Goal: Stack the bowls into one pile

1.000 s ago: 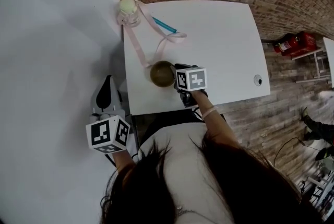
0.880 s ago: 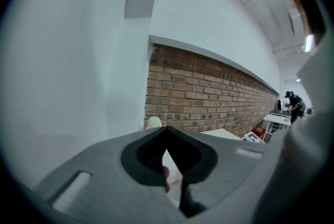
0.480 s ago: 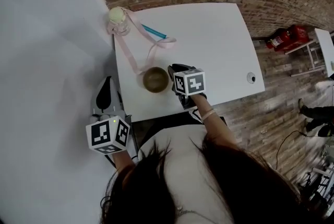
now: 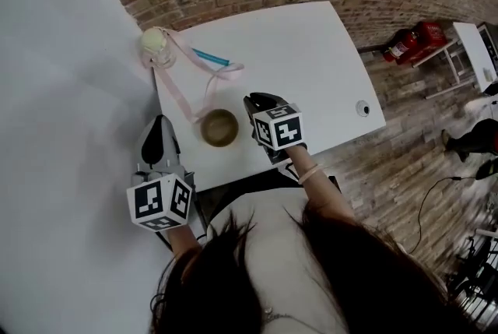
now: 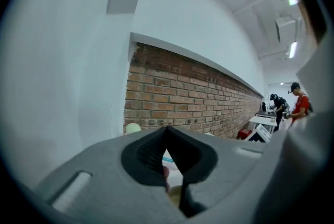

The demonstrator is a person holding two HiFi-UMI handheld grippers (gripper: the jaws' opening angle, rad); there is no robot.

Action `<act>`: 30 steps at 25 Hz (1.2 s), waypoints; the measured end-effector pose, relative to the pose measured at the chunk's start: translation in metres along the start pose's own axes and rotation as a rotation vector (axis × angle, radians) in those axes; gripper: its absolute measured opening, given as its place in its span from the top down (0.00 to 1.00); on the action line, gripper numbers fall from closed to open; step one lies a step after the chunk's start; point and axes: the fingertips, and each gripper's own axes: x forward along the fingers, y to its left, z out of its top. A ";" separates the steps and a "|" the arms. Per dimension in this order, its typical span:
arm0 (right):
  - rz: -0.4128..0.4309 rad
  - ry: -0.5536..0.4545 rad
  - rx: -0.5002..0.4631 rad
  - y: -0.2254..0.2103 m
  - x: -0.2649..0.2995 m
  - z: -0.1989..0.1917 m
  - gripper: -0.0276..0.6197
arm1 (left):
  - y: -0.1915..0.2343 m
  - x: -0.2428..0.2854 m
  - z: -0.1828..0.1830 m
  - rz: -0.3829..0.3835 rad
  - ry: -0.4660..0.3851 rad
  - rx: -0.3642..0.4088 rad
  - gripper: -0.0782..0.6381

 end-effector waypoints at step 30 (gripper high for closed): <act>-0.180 -0.401 -0.111 -0.043 -0.121 0.083 0.96 | -0.082 0.036 0.031 -0.202 -0.057 0.092 0.89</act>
